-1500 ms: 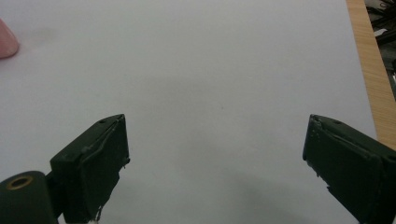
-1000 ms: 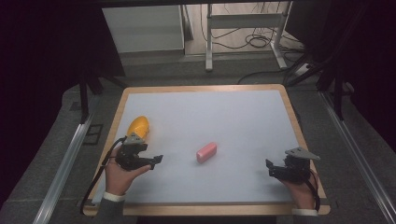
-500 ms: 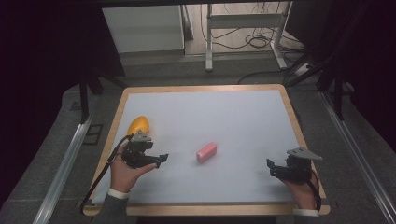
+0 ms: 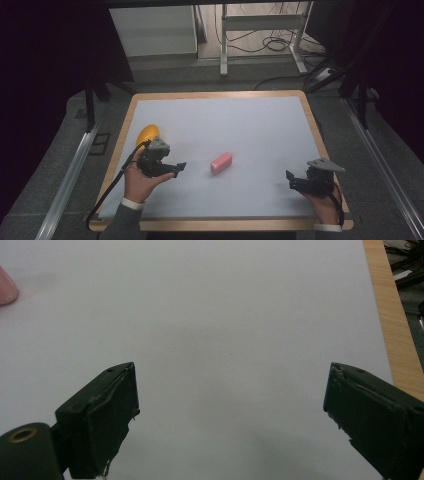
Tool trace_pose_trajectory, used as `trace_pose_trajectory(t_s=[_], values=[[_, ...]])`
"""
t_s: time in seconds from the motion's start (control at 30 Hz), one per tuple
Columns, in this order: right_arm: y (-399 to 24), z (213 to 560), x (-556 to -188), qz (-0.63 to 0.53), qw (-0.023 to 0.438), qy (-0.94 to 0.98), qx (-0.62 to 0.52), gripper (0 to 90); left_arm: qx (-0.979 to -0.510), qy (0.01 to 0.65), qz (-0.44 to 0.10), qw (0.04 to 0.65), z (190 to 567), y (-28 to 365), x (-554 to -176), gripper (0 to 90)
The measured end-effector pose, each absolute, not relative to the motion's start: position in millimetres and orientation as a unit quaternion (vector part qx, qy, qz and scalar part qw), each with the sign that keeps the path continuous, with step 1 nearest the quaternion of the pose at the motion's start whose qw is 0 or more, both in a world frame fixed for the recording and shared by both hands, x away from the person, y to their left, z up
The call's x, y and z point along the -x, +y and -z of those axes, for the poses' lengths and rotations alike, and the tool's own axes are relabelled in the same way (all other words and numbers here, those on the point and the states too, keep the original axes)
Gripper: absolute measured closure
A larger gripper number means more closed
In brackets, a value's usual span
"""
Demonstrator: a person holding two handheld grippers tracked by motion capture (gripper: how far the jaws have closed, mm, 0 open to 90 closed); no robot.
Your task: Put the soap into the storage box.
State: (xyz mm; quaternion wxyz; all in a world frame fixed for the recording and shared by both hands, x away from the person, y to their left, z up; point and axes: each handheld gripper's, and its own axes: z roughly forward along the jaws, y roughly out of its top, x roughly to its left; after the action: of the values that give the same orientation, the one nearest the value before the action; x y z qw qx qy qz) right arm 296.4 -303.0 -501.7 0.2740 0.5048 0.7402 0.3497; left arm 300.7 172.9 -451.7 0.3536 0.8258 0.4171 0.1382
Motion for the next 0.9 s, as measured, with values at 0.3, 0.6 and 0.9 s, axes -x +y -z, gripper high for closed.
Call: trace_pose_trajectory(t_s=[0.3,0.6,0.9], values=[[-303,502,-297,-0.347,0.274,0.741,-0.505,7.3,-0.835,0.409,-0.129,0.346,455,162,-306,22.8],[-303,504,-297,-0.345,0.274,0.742,-0.505,7.3,-0.847,0.385,-0.122,0.346,453,141,-309,24.6],[-304,503,-297,-0.345,0.274,0.742,-0.505,7.3,-0.854,0.375,-0.110,0.343,451,130,-314,28.5]])
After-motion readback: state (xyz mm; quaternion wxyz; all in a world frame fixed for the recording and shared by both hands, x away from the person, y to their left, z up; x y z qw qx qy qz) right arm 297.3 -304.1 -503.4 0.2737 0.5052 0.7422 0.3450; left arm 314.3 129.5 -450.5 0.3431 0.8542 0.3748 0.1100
